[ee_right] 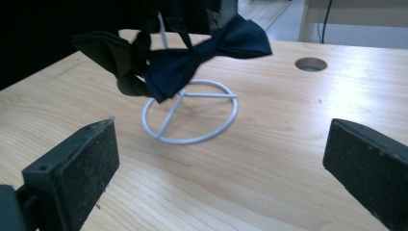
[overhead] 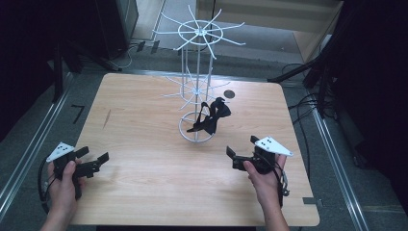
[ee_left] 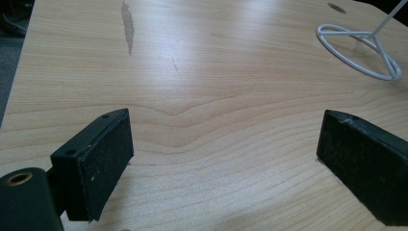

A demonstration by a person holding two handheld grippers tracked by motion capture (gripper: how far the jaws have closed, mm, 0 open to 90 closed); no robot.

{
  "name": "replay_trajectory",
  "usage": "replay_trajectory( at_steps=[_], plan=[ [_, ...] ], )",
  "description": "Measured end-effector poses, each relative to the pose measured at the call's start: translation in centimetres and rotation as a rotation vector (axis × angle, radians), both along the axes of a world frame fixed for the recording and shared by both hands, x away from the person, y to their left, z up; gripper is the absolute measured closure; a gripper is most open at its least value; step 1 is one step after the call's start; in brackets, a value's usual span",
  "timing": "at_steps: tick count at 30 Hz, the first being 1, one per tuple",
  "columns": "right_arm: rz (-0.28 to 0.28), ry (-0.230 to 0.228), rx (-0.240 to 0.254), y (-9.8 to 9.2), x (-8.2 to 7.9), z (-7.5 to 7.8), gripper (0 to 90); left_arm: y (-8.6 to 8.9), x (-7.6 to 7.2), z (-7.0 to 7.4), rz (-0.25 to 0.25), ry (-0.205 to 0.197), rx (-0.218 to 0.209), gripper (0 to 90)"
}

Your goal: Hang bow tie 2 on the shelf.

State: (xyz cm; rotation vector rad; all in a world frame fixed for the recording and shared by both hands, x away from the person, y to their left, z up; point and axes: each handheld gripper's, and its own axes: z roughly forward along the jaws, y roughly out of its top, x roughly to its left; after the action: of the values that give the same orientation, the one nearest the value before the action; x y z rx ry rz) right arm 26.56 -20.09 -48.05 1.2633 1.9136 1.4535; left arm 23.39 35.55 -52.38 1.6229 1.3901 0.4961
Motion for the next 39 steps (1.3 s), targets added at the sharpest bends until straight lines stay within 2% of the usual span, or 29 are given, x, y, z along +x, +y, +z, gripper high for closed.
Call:
replay_trajectory(
  at_steps=[5,13,39],
  plan=[
    [-0.011,0.006,0.004,-0.8,-0.2,-0.4,0.0,0.0,0.0,0.0,0.000,-0.001,0.001,6.1],
    [-0.032,0.011,-0.015,-2.2,-0.7,-1.1,0.0,0.0,0.0,0.0,0.000,0.001,0.000,6.0],
    [-0.123,0.075,-0.020,-7.5,-2.4,-3.8,0.0,0.0,0.0,0.0,0.004,0.000,-0.002,6.0]
  ],
)
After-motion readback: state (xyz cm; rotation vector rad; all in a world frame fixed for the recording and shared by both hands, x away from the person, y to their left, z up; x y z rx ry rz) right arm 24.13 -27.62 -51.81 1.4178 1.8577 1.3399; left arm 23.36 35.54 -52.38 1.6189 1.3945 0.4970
